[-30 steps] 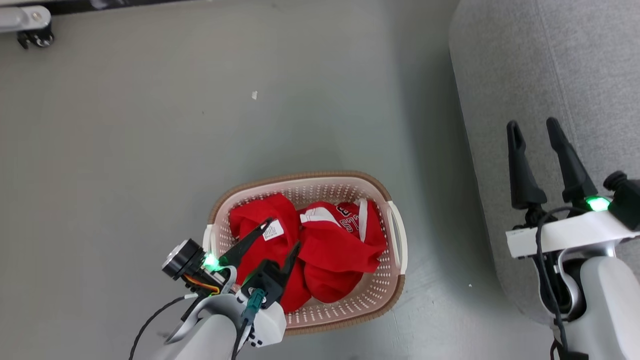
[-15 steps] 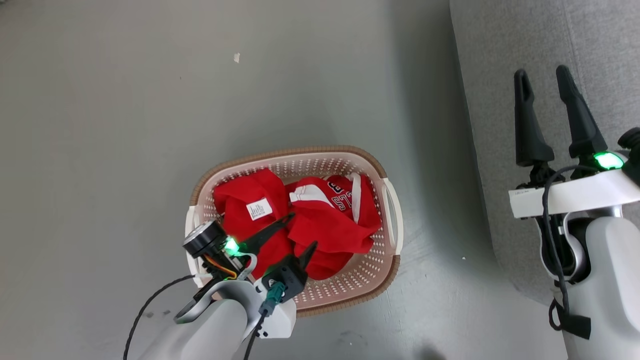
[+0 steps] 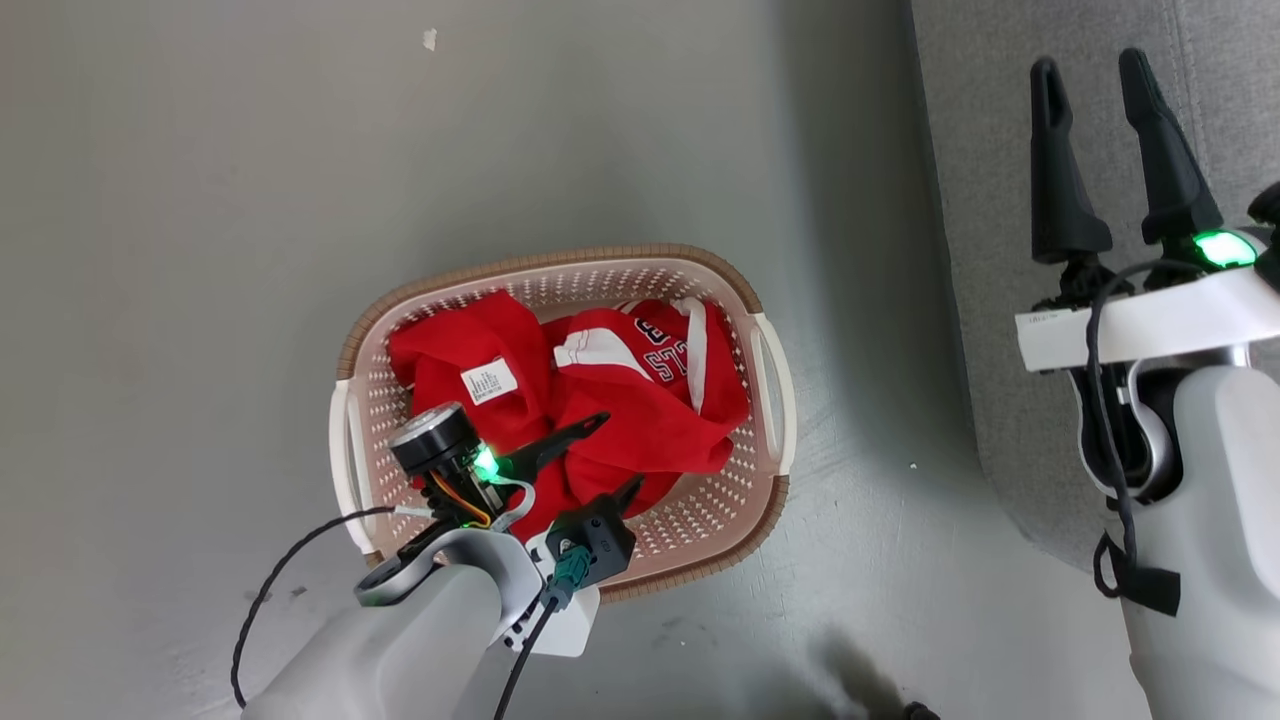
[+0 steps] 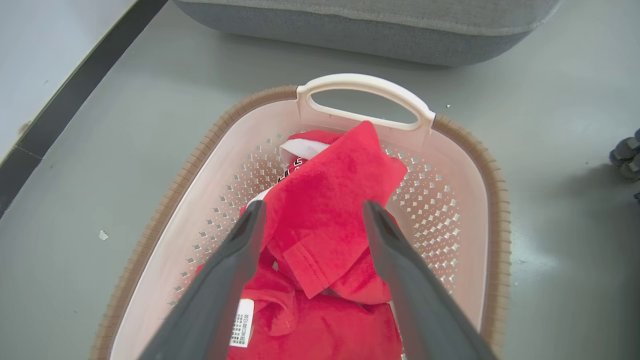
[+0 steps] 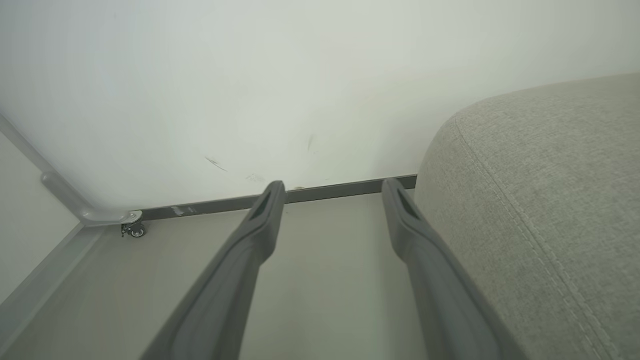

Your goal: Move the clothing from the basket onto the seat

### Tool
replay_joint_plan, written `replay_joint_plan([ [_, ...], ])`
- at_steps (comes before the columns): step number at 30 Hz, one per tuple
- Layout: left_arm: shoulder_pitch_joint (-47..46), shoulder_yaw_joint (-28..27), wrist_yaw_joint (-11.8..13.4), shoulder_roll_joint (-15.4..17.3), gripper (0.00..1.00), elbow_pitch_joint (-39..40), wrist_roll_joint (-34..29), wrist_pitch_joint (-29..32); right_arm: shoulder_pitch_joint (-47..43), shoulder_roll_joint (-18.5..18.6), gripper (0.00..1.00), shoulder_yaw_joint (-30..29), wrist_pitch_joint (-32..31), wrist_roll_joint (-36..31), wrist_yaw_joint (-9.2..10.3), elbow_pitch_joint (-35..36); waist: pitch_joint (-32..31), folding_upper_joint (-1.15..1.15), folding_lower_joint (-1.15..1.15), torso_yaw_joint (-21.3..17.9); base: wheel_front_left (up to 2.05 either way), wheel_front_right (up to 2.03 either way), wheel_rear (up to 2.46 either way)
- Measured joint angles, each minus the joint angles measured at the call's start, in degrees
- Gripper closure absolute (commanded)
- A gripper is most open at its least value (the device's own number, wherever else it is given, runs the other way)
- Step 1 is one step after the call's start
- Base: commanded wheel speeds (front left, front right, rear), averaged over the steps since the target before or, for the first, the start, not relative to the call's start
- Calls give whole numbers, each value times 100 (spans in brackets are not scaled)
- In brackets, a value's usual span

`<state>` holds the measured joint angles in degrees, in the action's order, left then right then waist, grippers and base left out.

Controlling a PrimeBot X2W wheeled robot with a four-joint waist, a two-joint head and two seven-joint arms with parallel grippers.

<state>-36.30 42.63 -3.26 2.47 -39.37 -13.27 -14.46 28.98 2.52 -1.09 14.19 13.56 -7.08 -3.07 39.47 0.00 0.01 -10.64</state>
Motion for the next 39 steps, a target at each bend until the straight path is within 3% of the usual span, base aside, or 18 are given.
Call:
replay_joint_plan([
  [28, -1064, 1021, -125, 19, 0, -314, -755, -24, 937, 12, 0, 506, 1, 270, 0, -595, 765, 0, 0, -334, 0, 0, 0],
  [39, -1295, 1016, 92, 19, 0, -911, -864, -24, 1039, 13, 0, 555, 18, 359, 0, -743, 855, 0, 0, -505, 0, 0, 0],
])
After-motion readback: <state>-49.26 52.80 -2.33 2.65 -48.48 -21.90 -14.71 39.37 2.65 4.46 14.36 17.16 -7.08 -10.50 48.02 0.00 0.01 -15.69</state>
